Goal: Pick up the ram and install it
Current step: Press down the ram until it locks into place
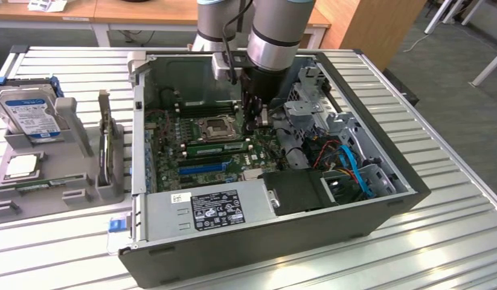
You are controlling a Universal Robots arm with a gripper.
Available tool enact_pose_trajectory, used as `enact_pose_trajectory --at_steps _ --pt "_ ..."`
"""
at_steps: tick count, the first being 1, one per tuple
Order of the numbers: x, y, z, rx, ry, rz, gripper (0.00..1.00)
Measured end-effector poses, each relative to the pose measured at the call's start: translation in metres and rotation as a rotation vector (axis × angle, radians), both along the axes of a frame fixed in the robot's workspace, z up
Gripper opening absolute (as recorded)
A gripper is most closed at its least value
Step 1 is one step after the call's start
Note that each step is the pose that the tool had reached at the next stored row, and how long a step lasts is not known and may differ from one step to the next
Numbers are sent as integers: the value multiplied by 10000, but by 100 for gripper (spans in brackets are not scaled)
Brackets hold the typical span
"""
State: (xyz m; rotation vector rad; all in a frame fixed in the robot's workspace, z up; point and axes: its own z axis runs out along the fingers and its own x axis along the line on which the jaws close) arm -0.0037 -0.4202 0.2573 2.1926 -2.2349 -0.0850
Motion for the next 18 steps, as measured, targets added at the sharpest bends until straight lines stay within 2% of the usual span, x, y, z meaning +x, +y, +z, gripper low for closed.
enact_pose_trajectory --at_steps 9,18 --pt "50 1 -1 2 -1 1 10" --pt "50 41 -2 1 -1 1 10"
